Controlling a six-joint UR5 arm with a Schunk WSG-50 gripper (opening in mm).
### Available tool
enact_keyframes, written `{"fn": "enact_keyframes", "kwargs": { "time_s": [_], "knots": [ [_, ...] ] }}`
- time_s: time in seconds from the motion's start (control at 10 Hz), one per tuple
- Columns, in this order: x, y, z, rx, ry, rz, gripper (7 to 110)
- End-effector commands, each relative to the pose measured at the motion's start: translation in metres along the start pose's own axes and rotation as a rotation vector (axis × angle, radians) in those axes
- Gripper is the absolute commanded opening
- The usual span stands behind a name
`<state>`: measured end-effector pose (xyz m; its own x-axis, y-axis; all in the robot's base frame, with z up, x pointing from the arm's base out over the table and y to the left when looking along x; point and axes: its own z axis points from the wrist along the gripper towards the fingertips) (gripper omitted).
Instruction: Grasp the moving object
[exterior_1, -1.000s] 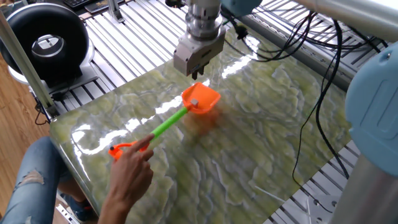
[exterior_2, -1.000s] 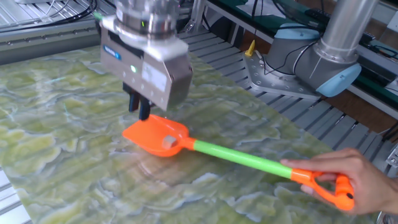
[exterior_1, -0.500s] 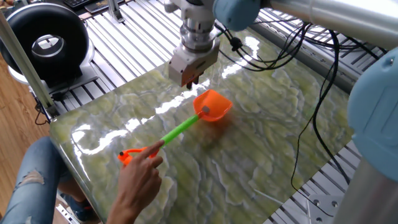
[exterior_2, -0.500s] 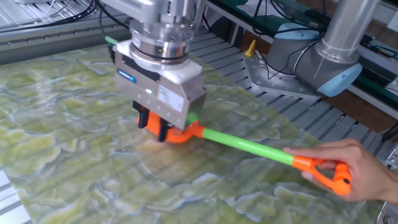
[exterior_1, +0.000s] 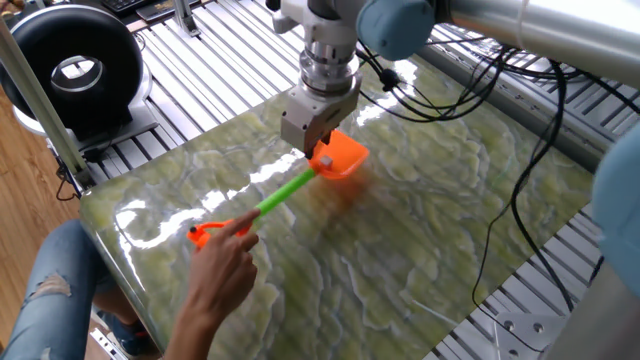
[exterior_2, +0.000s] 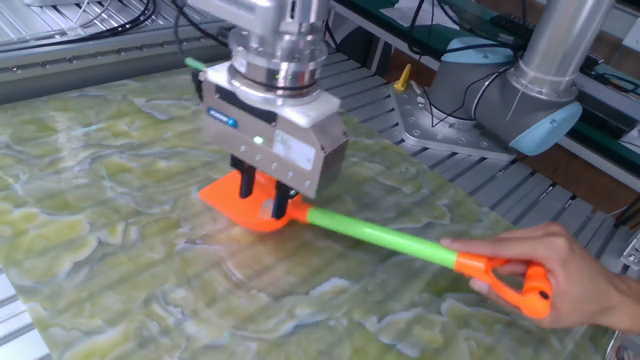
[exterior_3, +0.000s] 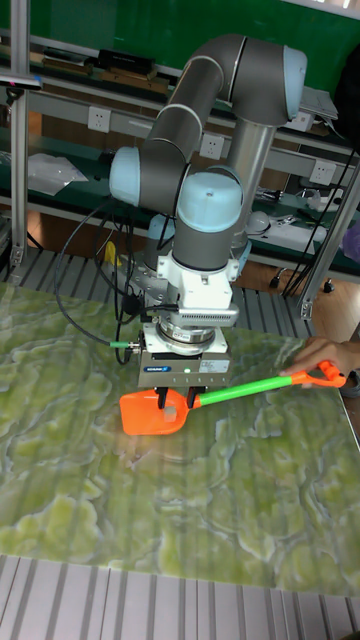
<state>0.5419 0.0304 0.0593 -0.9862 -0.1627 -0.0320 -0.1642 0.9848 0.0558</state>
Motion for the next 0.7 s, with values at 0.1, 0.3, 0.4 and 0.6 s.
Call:
{"fn": "enact_keyframes", "kwargs": {
  "time_s": [0.1, 0.3, 0.4, 0.6],
  "knots": [
    [-0.008, -0.01, -0.006, 0.002, -0.014, 0.021, 44],
    [-0.016, -0.028, -0.011, 0.005, -0.01, 0.0, 44],
    [-0.02, -0.036, -0.008, 0.009, -0.01, 0.003, 44],
    [-0.02, -0.047, -0.006, 0.017, -0.01, -0.005, 44]
  ]
}}
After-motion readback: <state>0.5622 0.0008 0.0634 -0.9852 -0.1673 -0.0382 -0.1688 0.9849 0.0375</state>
